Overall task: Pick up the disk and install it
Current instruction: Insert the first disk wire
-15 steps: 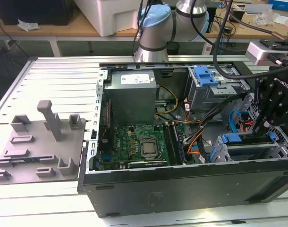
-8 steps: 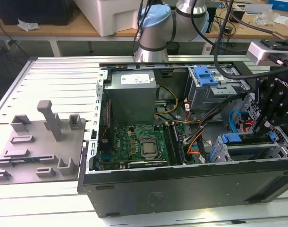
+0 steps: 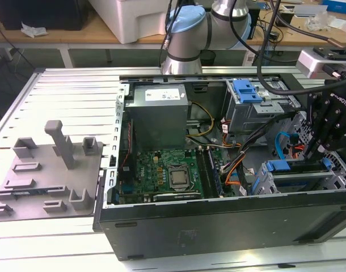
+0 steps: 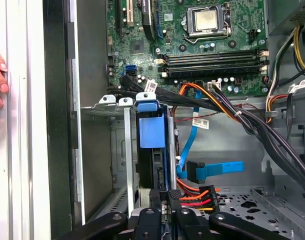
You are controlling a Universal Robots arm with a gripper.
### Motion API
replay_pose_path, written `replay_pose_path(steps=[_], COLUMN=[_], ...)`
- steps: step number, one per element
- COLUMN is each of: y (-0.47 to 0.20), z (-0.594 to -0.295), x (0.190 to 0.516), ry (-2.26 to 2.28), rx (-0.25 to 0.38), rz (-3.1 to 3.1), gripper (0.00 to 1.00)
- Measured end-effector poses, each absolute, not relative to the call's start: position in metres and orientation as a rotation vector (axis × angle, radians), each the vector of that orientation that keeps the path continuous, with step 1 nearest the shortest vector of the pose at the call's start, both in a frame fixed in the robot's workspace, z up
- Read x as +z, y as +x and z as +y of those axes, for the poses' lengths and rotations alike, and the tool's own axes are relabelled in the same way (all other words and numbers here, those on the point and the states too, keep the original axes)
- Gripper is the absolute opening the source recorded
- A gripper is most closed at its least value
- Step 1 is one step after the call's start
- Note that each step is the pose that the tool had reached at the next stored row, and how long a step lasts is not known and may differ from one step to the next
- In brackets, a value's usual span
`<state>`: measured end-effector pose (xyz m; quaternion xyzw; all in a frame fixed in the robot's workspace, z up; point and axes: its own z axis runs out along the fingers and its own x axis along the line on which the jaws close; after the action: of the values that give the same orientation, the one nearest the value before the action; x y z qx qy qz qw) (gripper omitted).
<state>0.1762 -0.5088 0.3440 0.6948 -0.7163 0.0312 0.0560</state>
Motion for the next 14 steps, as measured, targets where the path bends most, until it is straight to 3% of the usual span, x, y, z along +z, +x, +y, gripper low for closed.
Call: replay_pose_path(steps=[14], y=[0.1763], z=[-0.5108], x=[0.3446], ry=[2.094], rx=[0.093], rz=[-2.187], gripper=[0.18])
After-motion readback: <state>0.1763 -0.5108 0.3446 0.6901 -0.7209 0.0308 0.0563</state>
